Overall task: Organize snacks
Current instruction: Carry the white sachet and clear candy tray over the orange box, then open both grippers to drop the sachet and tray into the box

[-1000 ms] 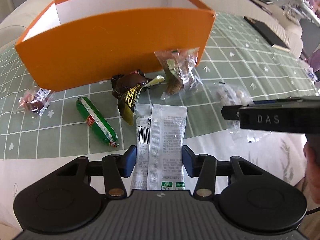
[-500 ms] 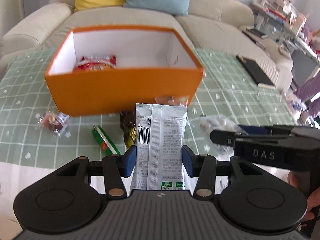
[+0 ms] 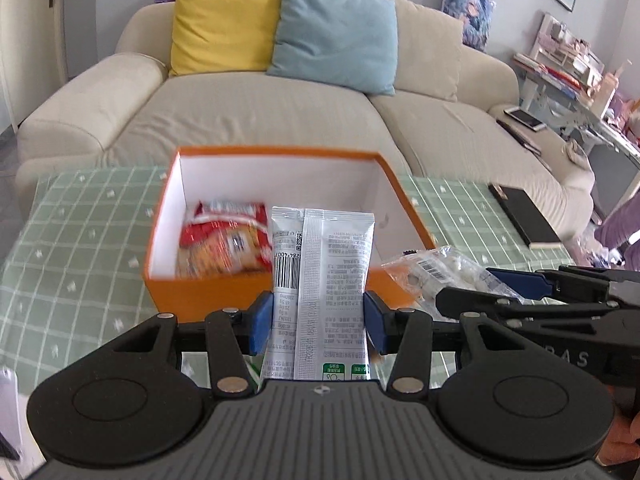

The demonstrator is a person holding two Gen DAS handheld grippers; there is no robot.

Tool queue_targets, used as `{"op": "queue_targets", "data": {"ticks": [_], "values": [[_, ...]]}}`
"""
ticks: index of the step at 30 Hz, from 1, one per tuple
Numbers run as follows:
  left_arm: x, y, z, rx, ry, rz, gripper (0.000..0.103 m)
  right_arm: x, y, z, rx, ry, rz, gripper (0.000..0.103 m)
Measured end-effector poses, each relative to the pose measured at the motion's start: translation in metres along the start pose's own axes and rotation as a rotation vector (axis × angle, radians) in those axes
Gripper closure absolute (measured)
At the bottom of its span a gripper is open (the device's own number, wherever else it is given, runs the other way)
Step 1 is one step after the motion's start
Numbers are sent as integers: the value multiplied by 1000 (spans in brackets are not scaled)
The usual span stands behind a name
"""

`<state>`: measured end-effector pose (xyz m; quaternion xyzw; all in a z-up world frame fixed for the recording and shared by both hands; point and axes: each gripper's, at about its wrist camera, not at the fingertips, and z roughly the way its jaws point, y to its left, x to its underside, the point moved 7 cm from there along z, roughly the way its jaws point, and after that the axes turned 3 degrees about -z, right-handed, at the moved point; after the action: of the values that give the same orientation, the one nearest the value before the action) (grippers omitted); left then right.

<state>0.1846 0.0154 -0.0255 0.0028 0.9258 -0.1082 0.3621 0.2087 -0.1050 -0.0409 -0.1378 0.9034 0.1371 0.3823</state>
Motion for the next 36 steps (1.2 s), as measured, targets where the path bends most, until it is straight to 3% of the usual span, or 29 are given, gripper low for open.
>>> {"op": "queue_targets", "data": {"ticks": [4, 13, 18, 25, 36], "values": [[-25, 9, 18, 0, 13, 3, 49, -28, 2, 20, -1, 4, -37, 52], [-59, 25, 84, 17, 91, 35, 49, -64, -10, 98, -1, 128, -104, 52], [-59, 34, 132, 48, 180, 35, 49, -61, -11, 138, 3, 210, -159, 52], [-52, 40, 180, 10, 282, 95, 49, -52, -16, 174, 19, 285, -229, 52], [-44, 42, 204, -39, 355, 99, 48, -47, -24, 209, 87, 372, -275, 51]]}}
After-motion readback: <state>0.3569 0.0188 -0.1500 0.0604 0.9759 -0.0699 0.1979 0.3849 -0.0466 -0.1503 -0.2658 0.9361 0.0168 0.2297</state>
